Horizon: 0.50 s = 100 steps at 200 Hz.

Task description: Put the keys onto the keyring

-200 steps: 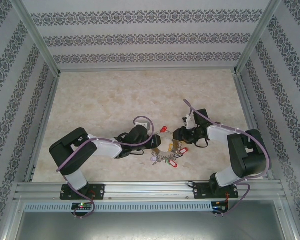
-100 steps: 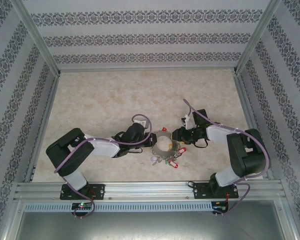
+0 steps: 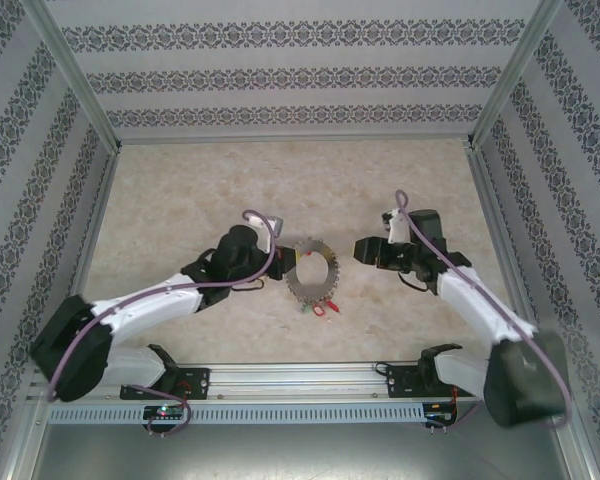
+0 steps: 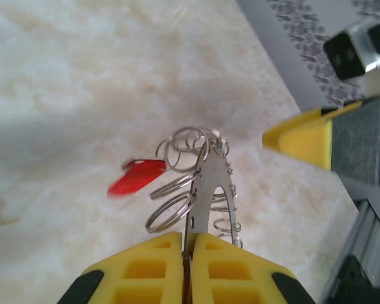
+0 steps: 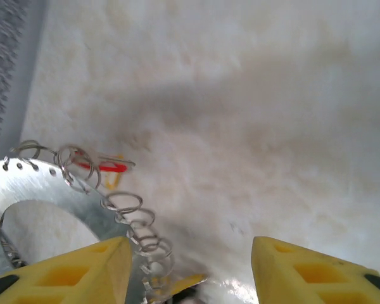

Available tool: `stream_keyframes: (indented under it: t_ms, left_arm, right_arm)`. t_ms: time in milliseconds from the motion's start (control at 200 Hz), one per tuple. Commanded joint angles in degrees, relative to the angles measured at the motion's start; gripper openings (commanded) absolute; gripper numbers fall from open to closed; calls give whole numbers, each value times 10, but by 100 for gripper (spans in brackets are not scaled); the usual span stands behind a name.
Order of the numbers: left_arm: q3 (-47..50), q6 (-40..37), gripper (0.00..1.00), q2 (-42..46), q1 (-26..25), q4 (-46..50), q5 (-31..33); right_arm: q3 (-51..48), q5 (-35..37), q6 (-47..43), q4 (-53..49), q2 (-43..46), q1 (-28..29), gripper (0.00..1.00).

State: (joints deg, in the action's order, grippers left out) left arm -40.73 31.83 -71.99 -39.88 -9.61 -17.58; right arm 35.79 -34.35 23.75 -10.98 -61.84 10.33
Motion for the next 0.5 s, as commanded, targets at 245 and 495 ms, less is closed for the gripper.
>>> stream_keyframes:
  t_ms: [245, 495]
  left_arm:
    - [-339, -279, 0, 19, 55, 390, -238]
    - [-451, -280, 0, -59, 105, 429, -336]
  right_arm:
    - [97, -157, -179, -17, 153, 28, 67]
    - [199, -243, -134, -42, 42, 29, 71]
